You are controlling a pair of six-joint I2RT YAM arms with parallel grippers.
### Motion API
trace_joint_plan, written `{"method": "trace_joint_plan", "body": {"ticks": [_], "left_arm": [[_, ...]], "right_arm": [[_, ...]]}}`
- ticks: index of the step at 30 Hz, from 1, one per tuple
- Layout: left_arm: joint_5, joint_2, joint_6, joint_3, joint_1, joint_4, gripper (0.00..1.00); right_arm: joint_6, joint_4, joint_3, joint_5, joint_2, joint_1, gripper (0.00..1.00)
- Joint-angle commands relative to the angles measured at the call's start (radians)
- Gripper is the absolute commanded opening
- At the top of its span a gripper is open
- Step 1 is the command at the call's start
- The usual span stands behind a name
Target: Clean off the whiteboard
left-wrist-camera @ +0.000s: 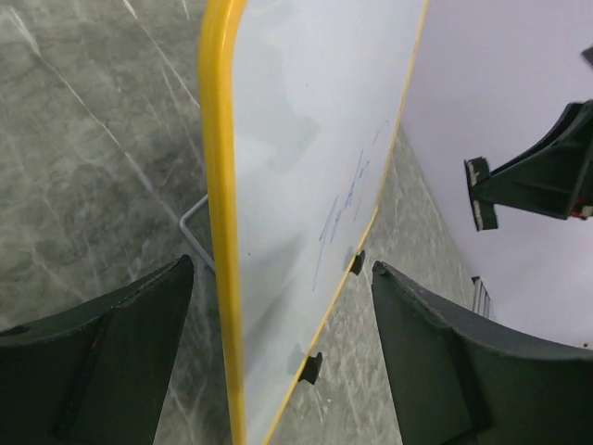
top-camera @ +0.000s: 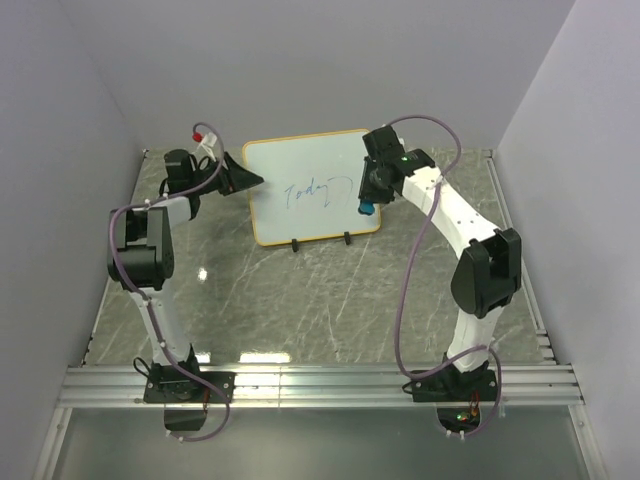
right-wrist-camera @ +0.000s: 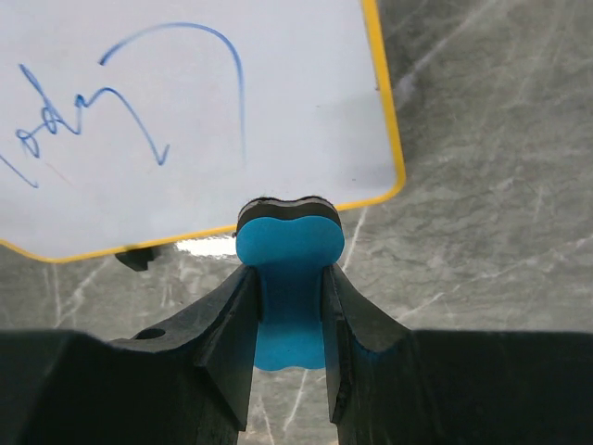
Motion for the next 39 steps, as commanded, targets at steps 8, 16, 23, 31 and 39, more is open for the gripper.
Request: {"method": "trace_joint_plan", "body": {"ticks": [8, 16, 23, 31, 39], "left_arm": [[0.012, 0.122, 0.038, 0.072, -0.024, 0.044, 0.63], [-0.004, 0.098, 0.062, 0.020, -0.046, 0.047, 0.34], [-0.036, 0.021, 0.163, -0.029, -0.073, -0.040, 0.11], [-0.083, -0.019, 0.257, -0.043, -0.126, -0.163, 0.02], [-0.090, -0.042, 0.289, -0.053, -0.130, -0.206, 0.01]], "right_arm": [[0.039, 0.005, 0.269, -0.026, 0.177, 0.066, 0.00], [0.114, 0.083, 0.421, 0.011, 0.399, 0.154, 0.00], [0.174, 0.197, 0.476, 0.075, 0.490, 0.258, 0.00], [0.226, 0.256, 0.642, 0.075, 0.646, 0.317, 0.00], [0.238, 0.272, 0.498, 0.251, 0.599, 0.268, 0.00]]}}
